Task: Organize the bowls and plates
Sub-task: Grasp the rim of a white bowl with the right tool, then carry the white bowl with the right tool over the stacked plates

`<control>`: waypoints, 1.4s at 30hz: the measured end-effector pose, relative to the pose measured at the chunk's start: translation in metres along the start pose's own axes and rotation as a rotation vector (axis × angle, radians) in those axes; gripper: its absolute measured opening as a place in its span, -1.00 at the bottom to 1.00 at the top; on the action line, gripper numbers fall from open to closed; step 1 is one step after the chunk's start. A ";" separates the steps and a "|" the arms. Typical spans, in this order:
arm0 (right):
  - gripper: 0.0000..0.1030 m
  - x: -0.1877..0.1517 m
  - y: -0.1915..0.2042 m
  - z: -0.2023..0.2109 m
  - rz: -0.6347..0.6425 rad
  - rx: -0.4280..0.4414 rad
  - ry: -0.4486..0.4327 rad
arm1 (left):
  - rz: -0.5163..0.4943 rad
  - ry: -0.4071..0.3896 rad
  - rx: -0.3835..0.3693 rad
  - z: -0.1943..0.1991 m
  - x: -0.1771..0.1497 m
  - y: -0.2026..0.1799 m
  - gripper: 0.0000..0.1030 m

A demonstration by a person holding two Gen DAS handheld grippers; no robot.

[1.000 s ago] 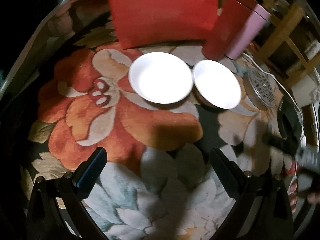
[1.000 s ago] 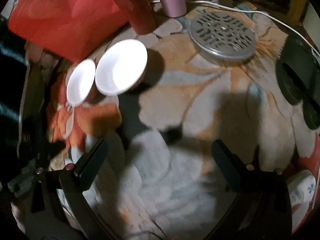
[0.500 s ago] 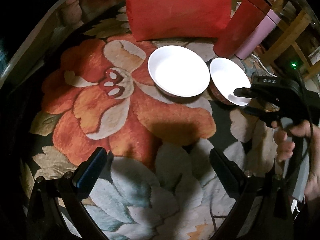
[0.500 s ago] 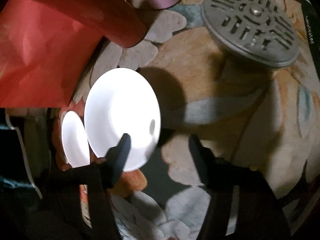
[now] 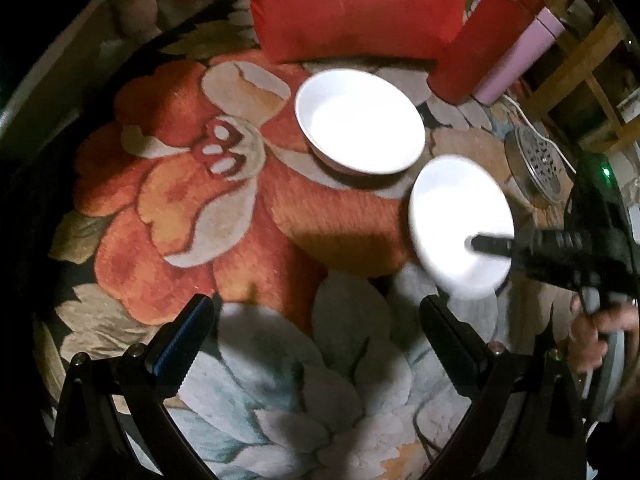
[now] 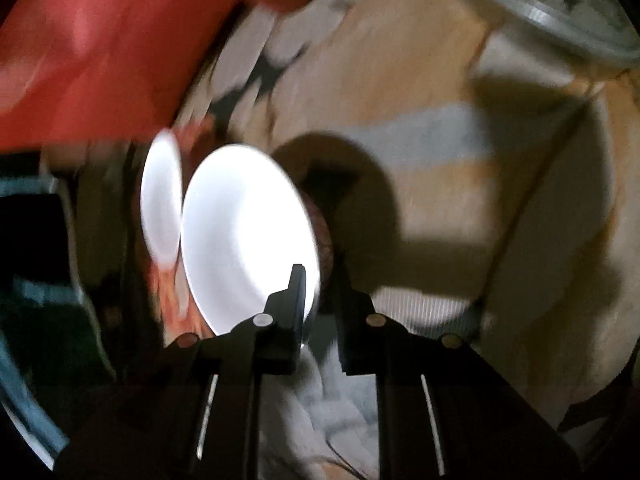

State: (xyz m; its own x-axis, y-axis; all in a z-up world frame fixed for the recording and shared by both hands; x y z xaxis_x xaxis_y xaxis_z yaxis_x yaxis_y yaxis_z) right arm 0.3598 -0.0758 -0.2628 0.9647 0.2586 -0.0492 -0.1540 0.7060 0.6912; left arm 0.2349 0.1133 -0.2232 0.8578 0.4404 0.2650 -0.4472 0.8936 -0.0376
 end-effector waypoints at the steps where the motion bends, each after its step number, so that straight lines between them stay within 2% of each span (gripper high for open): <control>1: -0.73 -0.009 0.005 -0.003 0.059 0.010 0.050 | -0.005 0.009 -0.009 -0.003 -0.002 -0.002 0.99; 3: -0.73 -0.019 0.013 -0.007 0.137 0.006 0.100 | -0.019 0.030 -0.024 -0.010 -0.006 -0.008 0.99; 5: -0.73 -0.029 0.020 -0.012 0.215 -0.040 0.124 | -0.024 0.049 -0.040 -0.016 -0.011 -0.013 0.99; 9: -0.68 -0.035 0.030 -0.011 0.240 -0.064 0.087 | -0.016 0.076 -0.064 -0.029 -0.018 -0.025 0.91; 11: -0.67 -0.040 0.032 -0.009 0.247 -0.092 0.063 | -0.013 0.079 -0.069 -0.033 -0.019 -0.030 0.70; 17: -0.67 -0.048 0.035 -0.009 0.242 -0.133 0.010 | -0.021 0.077 -0.075 -0.042 -0.018 -0.045 0.57; 18: -0.67 -0.049 0.035 -0.010 0.234 -0.132 0.004 | -0.019 0.076 -0.077 -0.043 -0.017 -0.048 0.49; 20: -0.67 -0.053 0.033 -0.008 0.218 -0.130 -0.006 | -0.020 0.091 -0.086 -0.048 -0.015 -0.053 -0.07; 24: -0.68 -0.059 0.028 -0.004 0.194 -0.143 -0.015 | -0.042 0.109 -0.102 -0.055 -0.014 -0.066 -0.49; 25: -0.73 -0.062 0.027 -0.005 0.198 -0.164 -0.011 | -0.050 0.106 -0.108 -0.055 -0.014 -0.067 -0.68; 29: -0.73 -0.066 0.030 -0.011 0.226 -0.196 -0.011 | -0.073 0.093 -0.119 -0.047 -0.015 -0.070 -0.82; 36: -0.78 -0.073 0.037 -0.002 0.235 -0.182 -0.031 | -0.099 0.076 -0.111 -0.025 -0.020 -0.068 -0.82; 42: -0.78 -0.082 0.046 0.023 0.250 -0.191 -0.058 | -0.134 0.049 -0.107 0.000 -0.021 -0.080 -0.82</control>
Point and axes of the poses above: each gripper's, at about its wrist camera, not at the fingertips, and z roughly against the way its jaws point, y to its left, x to its top, the point moved 4 cm from there along -z, roughly the way its jaws point, and after that the axes turned 9 degrees about x, right-handed, at the moved point
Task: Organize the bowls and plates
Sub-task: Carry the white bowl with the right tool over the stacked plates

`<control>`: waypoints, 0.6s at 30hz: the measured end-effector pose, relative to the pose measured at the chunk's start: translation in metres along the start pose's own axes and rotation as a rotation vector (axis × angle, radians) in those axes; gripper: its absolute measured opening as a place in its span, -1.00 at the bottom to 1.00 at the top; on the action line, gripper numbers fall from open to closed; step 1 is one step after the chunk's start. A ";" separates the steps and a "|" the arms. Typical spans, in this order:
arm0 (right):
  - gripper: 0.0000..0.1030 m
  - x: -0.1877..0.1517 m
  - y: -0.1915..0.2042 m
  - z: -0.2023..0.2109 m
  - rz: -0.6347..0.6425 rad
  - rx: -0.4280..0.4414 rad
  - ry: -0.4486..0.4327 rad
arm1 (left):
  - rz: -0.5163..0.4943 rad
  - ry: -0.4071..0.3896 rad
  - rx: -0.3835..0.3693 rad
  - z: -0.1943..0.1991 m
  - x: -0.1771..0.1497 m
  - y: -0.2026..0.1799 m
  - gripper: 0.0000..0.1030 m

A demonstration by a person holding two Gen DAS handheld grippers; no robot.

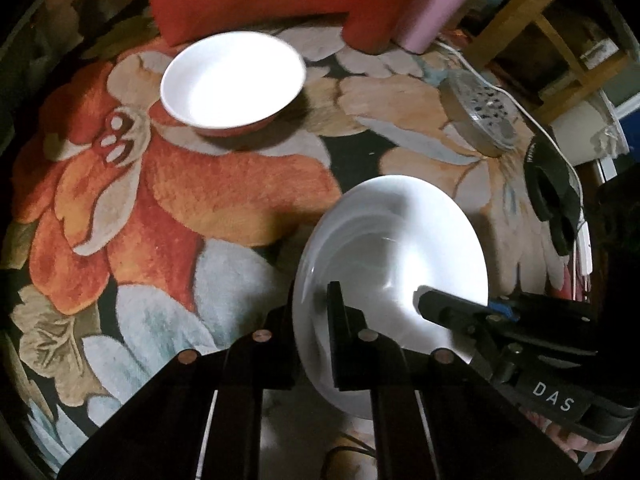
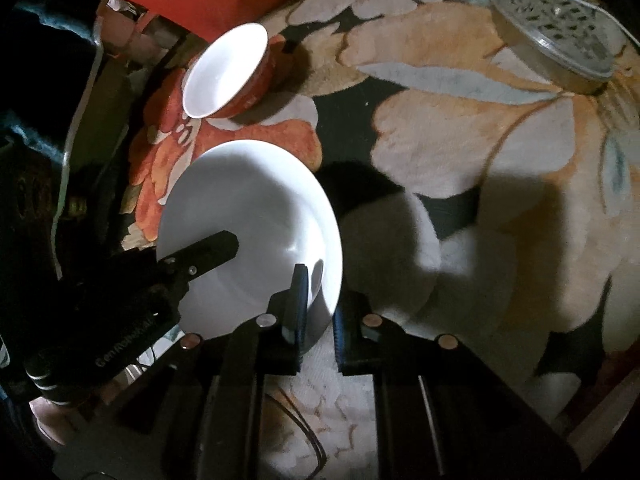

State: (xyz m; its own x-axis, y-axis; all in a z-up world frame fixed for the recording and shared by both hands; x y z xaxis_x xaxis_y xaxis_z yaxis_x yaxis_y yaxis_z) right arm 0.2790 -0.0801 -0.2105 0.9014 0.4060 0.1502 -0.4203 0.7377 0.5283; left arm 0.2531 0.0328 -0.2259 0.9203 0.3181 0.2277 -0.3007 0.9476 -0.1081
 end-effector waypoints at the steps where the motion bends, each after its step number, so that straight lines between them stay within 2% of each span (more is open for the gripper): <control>1: -0.78 -0.001 0.000 0.006 -0.002 -0.003 -0.007 | -0.010 -0.005 -0.003 0.005 0.000 -0.006 -0.82; 7: -0.77 -0.019 -0.015 0.045 -0.064 -0.009 -0.054 | -0.066 -0.027 -0.014 0.024 -0.002 -0.041 -0.82; 14: -0.77 -0.043 -0.033 0.077 -0.187 0.027 -0.107 | -0.159 -0.054 -0.020 0.046 -0.011 -0.082 -0.82; 18: -0.77 -0.053 -0.040 0.095 -0.202 0.008 -0.137 | -0.203 -0.069 -0.024 0.054 -0.016 -0.102 -0.82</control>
Point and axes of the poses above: each gripper's, at about its wrist camera, not at the fingertips, and z roughly against the way its jaws point, y to its left, x to its top, the point moved 4 cm from there along -z, roughly the way its jaws point, and after that the axes turned 9 degrees about x, right-handed, at the moved point
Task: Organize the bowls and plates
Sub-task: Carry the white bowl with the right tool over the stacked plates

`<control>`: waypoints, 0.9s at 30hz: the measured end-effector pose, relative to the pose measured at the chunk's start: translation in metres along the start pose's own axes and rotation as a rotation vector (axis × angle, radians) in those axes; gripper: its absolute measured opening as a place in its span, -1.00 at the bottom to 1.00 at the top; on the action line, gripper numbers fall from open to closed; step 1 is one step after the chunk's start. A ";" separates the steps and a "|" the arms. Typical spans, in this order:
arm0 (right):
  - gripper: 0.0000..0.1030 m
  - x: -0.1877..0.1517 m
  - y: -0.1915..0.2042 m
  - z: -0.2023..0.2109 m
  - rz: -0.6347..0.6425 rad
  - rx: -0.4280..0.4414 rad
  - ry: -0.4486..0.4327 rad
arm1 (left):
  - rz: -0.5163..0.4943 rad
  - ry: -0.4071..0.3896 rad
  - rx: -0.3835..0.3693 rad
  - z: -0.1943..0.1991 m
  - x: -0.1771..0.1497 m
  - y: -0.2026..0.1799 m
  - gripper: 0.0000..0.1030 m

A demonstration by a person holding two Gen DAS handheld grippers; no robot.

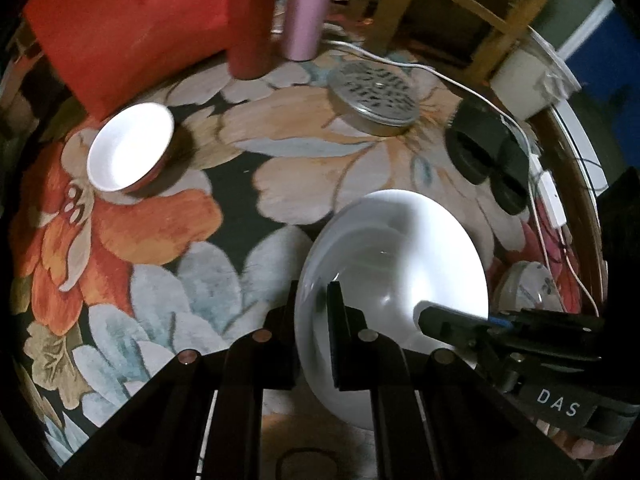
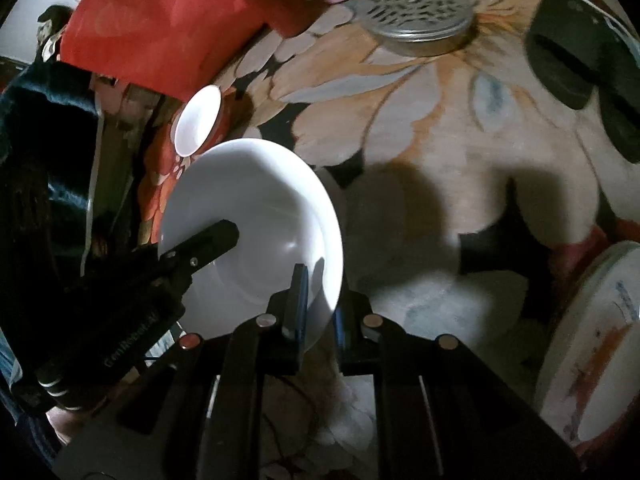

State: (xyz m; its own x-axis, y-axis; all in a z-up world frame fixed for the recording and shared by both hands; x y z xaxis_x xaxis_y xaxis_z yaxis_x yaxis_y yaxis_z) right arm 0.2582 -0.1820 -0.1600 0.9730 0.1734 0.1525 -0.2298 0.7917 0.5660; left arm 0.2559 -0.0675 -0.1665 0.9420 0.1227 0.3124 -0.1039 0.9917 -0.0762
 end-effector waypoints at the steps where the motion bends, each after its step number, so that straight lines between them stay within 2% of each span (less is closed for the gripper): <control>1: -0.77 0.000 -0.002 0.004 -0.001 -0.006 -0.007 | -0.011 -0.004 -0.007 0.002 0.000 -0.007 -0.82; 18: -0.77 -0.024 -0.056 0.068 -0.093 -0.059 -0.089 | -0.124 -0.006 -0.087 0.009 -0.007 -0.093 -0.82; 27: -0.77 -0.053 -0.098 0.109 -0.194 -0.082 -0.144 | -0.218 0.006 -0.157 0.013 -0.023 -0.161 -0.82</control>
Point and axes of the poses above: each gripper's, at about its wrist camera, not at the fingertips, and z roughly against the way its jaws point, y to its left, x to its top, the point moved 4 cm from there along -z, roughly the way its jaws point, and after that the axes turned 9 degrees about x, right-handed, at the moved point
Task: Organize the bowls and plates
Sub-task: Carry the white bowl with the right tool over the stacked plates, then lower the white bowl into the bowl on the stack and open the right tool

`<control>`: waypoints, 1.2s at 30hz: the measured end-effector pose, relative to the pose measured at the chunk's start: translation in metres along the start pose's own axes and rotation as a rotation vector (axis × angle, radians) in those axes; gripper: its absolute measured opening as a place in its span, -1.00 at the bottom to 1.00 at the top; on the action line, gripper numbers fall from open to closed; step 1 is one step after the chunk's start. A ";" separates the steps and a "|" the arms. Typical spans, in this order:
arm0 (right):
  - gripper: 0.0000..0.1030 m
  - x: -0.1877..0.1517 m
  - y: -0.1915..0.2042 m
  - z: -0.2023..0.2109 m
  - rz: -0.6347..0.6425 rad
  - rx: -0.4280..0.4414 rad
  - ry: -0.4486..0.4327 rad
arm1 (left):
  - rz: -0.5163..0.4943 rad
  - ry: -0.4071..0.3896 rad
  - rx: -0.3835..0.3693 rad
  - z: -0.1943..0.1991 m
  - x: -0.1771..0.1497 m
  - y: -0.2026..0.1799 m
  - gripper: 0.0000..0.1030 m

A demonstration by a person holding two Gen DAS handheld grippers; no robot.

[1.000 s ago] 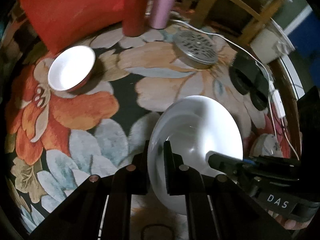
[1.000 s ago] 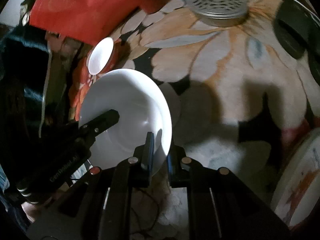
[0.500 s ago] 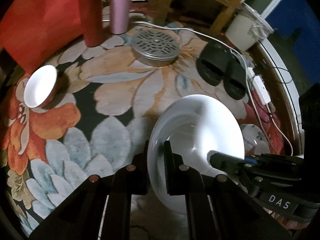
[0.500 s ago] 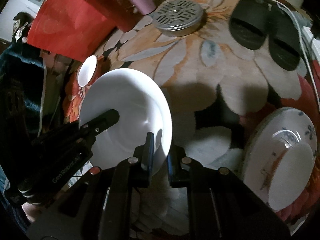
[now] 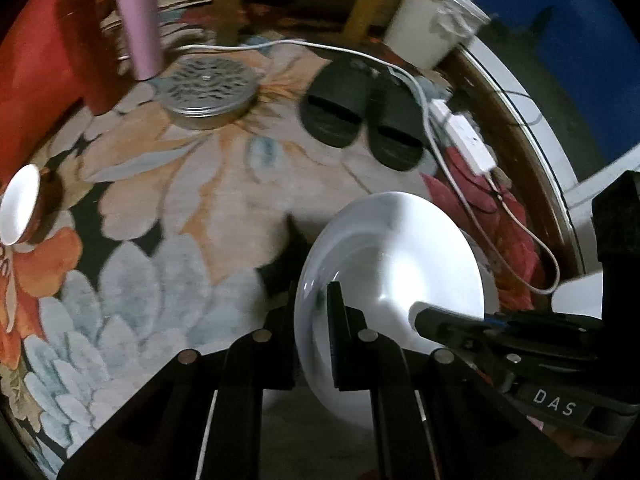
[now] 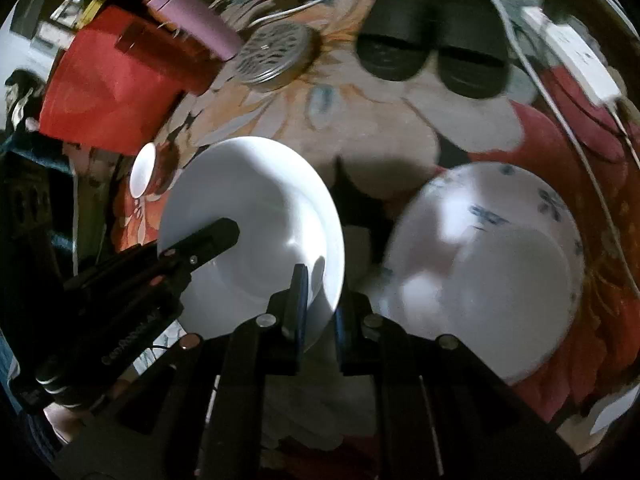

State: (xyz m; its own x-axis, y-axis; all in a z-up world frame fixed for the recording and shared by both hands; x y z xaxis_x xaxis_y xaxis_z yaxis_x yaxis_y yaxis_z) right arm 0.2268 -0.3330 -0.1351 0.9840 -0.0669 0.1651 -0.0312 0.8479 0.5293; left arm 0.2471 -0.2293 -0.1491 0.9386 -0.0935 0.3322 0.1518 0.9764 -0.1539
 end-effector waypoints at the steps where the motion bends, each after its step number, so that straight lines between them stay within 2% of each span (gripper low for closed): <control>1: -0.77 -0.002 -0.005 0.004 -0.011 -0.004 -0.004 | -0.008 0.003 -0.005 -0.001 -0.001 -0.006 -0.83; 11: -0.77 -0.016 -0.053 0.036 -0.097 -0.049 -0.048 | -0.085 0.033 -0.055 -0.016 -0.008 -0.068 -0.83; 21: -0.77 -0.029 -0.089 0.051 -0.161 -0.080 -0.058 | -0.126 0.075 -0.087 -0.034 -0.017 -0.107 -0.83; 28: -0.77 -0.034 -0.109 0.059 -0.182 -0.109 -0.062 | -0.149 0.101 -0.105 -0.046 -0.026 -0.126 -0.82; 36: -0.77 -0.037 -0.122 0.051 -0.194 -0.111 -0.037 | -0.166 0.134 -0.092 -0.060 -0.032 -0.133 -0.78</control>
State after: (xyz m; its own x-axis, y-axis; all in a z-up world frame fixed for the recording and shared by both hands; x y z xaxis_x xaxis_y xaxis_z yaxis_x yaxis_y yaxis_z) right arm 0.1851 -0.4611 -0.1634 0.9625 -0.2520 0.1005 0.1798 0.8699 0.4592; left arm 0.2156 -0.3682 -0.1945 0.9302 -0.2827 0.2340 0.3295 0.9241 -0.1937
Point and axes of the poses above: each gripper's, at about its wrist camera, not at the fingertips, and z roughly against the way its jaws point, y to its left, x to its top, the point moved 4 cm from there along -z, roughly the way its jaws point, and after that the axes turned 9 degrees about x, right-handed, at the moved point
